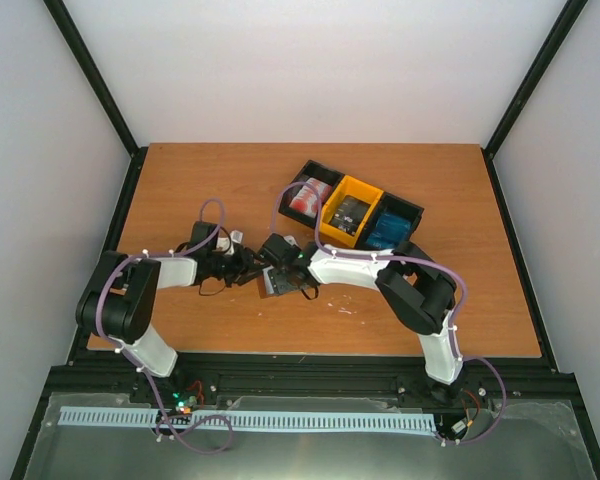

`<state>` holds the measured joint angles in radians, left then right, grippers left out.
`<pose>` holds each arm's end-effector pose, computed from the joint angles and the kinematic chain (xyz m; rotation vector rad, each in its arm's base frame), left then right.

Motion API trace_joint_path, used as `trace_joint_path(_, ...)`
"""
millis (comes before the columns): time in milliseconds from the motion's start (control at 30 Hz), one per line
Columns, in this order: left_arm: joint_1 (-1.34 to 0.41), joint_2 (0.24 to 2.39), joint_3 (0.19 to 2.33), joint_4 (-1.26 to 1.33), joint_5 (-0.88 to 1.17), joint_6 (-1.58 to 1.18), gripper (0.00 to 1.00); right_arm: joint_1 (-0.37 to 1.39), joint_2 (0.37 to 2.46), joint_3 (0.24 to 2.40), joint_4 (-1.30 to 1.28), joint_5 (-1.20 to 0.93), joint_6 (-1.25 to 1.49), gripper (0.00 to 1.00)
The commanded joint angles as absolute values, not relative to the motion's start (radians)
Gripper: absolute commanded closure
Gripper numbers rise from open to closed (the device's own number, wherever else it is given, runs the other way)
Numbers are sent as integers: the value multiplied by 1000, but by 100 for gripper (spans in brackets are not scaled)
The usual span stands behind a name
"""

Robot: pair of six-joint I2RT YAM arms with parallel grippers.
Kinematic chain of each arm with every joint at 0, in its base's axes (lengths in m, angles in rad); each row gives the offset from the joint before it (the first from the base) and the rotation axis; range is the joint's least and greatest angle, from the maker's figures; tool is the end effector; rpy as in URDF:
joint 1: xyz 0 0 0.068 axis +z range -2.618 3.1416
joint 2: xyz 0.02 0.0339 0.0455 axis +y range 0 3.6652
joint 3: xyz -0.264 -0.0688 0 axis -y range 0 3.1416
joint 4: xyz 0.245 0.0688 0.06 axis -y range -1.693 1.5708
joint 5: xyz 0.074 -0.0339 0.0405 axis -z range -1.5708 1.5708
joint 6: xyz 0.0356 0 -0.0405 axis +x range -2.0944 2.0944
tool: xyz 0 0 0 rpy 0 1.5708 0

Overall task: Put the credit cards into the card holder
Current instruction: Open the card holder at the center of the board.

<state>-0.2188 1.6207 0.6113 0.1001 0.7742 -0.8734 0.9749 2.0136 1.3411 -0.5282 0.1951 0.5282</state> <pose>0.2635 -0.0841 0.1232 -0.4974 2.6115 -1.3867 0.2311 0.3285 0.1448 -0.5571 2.6790 0.1540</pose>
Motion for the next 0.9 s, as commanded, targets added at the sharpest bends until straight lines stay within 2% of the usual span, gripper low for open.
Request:
trace_joint_path(0, -215, 1652, 630, 122, 786, -829, 62, 955, 2076, 1288, -581, 84, 532, 27)
trace_joint_path(300, -215, 1653, 661, -54, 614, -750, 67, 915, 1984, 1308, -597, 14, 522, 31)
trace_joint_path(500, -216, 1642, 679, -72, 631, -694, 66, 862, 1956, 1379, -680, -72, 562, 35)
trace_joint_path(600, -219, 1641, 691, -73, 654, -663, 66, 822, 1954, 1433, -743, -135, 598, 41)
trace_joint_path(867, -225, 1557, 736, -135, 640, -641, 63, 812, 1893, 1495, -727, -123, 549, 39)
